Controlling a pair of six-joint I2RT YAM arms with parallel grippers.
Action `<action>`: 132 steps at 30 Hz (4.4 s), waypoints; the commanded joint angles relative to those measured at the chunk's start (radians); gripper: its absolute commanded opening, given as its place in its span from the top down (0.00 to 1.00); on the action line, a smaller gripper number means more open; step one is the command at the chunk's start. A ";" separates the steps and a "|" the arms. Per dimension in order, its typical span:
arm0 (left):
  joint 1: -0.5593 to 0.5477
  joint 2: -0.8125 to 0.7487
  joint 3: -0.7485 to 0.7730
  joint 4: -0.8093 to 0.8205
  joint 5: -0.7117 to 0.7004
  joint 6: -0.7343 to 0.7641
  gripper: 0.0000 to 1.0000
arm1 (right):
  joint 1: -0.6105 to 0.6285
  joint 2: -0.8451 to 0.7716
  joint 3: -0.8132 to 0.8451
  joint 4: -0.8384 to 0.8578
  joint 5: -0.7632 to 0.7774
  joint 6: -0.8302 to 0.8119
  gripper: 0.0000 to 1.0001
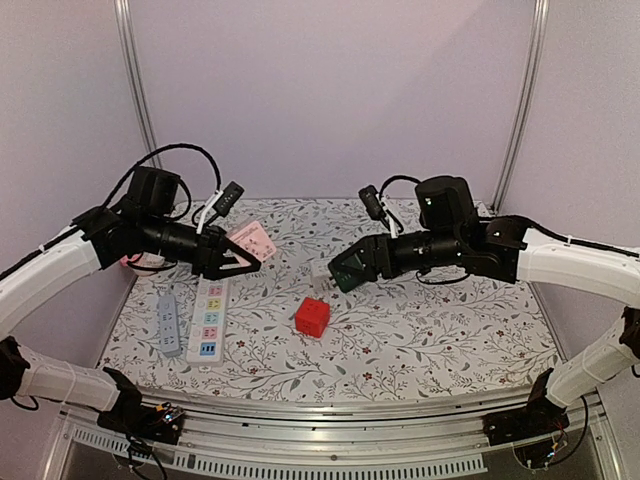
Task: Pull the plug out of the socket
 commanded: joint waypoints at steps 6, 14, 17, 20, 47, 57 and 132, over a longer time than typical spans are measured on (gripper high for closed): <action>0.142 -0.061 -0.057 -0.012 -0.221 -0.039 0.61 | -0.090 0.150 -0.027 -0.002 0.141 0.064 0.59; 0.143 -0.113 -0.075 0.003 -0.262 -0.064 0.60 | -0.127 0.406 0.050 0.080 0.115 0.101 0.60; 0.143 -0.120 -0.084 0.005 -0.270 -0.066 0.60 | -0.140 0.463 0.064 0.124 0.108 0.122 0.61; 0.143 -0.113 -0.085 0.005 -0.280 -0.071 0.60 | -0.148 0.514 0.088 0.133 0.113 0.137 0.60; 0.141 -0.050 -0.097 0.036 -0.233 -0.113 0.60 | -0.188 0.498 0.041 0.147 0.332 0.103 0.04; 0.097 -0.020 -0.120 0.084 -0.338 -0.200 0.60 | -0.198 0.279 -0.060 0.147 0.464 0.004 0.02; -0.246 0.689 0.270 0.134 -0.862 -0.604 0.00 | -0.201 -0.299 -0.506 0.208 0.644 -0.169 0.01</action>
